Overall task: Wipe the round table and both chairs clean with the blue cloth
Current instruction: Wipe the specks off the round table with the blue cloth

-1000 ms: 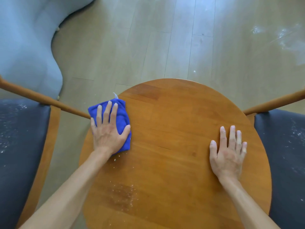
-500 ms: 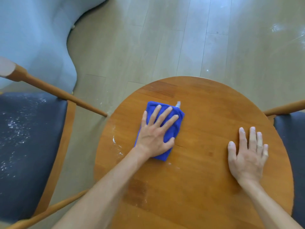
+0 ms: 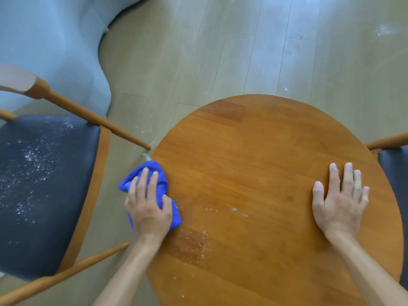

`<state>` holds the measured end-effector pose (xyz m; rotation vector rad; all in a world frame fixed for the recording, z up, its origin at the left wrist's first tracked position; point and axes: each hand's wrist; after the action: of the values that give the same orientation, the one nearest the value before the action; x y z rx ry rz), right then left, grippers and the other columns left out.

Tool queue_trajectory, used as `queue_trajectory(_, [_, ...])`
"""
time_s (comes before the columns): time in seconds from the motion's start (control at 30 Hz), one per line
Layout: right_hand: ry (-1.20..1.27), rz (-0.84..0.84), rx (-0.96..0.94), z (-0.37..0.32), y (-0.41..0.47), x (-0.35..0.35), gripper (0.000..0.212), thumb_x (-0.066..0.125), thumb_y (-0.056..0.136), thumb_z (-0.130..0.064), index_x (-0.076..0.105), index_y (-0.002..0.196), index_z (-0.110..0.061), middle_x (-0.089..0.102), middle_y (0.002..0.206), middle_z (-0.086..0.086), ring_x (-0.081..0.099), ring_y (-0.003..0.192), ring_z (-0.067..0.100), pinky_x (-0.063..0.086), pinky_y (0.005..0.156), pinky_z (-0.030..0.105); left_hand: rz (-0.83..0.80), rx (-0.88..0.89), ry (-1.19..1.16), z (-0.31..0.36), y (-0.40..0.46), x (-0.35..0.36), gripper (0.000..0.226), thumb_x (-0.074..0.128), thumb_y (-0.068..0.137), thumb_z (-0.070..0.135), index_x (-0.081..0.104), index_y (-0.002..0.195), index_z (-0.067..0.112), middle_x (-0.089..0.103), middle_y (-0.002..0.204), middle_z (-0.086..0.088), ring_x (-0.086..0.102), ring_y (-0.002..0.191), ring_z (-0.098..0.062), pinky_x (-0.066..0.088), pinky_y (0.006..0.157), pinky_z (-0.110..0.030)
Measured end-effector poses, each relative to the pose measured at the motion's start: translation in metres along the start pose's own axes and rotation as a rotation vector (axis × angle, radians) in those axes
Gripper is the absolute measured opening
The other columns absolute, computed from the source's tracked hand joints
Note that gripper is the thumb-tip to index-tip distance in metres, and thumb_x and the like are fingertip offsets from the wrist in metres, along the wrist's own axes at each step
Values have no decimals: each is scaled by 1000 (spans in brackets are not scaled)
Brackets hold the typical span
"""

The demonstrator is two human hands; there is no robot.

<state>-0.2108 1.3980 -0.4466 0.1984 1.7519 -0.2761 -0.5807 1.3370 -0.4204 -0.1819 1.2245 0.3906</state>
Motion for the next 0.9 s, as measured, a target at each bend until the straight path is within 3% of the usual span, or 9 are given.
queue_trajectory(0.17, [16, 18, 3, 4, -1, 3, 63, 22, 94, -47, 27, 150, -18, 15, 159, 12, 6, 148, 26, 5, 118, 51, -239, 417, -34, 115, -37, 30, 60, 53, 73, 31, 59, 131, 18, 48, 145, -4, 46, 133, -28, 43, 101, -49])
queue_trajectory(0.23, [35, 34, 0, 5, 0, 4, 64, 24, 93, -47, 30, 149, -17, 18, 159, 13, 9, 147, 28, 7, 117, 52, -320, 587, -36, 164, -60, 47, 60, 56, 74, 31, 57, 133, 23, 43, 149, 0, 40, 138, -25, 39, 105, -49])
queue_trajectory(0.37, [39, 43, -9, 5, 0, 3, 65, 24, 91, -47, 33, 147, -14, 20, 158, 15, 12, 147, 30, 9, 116, 54, -326, 769, -2, 171, -72, 58, 61, 58, 74, 35, 54, 134, 28, 37, 153, 2, 31, 143, -23, 32, 110, -48])
queue_trajectory(0.47, [18, 3, -15, 5, 0, 1, 63, 23, 94, -46, 27, 150, -18, 15, 159, 12, 7, 148, 27, 6, 118, 52, -295, 689, -10, 120, -47, 40, 63, 63, 70, 37, 57, 133, 28, 40, 151, 0, 33, 142, -25, 34, 109, -48])
queue_trajectory(0.67, [-21, -49, -20, 0, -3, -7, 64, 19, 94, -45, 19, 152, -17, 7, 161, 12, 1, 148, 27, 2, 119, 50, -150, 287, 133, -15, -21, -4, 58, 47, 80, 37, 58, 132, 14, 42, 149, -11, 32, 139, -33, 37, 104, -54])
queue_trajectory(0.8, [-24, -77, -17, 0, -4, -8, 65, 18, 94, -45, 15, 153, -18, 4, 161, 11, -1, 148, 27, 0, 119, 50, -123, 142, 98, -18, -82, -4, 57, 44, 83, 36, 56, 132, 11, 40, 149, -12, 31, 138, -38, 34, 103, -56])
queue_trajectory(0.9, [38, -101, -22, 3, -1, -9, 66, 21, 93, -45, 17, 153, -19, 3, 161, 10, -3, 148, 25, -2, 119, 49, -138, 164, 66, 21, -137, 4, 57, 46, 82, 36, 52, 135, 15, 37, 150, -9, 29, 139, -37, 30, 106, -57])
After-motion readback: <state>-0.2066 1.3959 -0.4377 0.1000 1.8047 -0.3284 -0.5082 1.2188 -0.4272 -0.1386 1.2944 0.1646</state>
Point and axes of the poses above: each hand's wrist, its own y-axis towards the middle knuckle, its own x-axis out of the palm, z = x × y
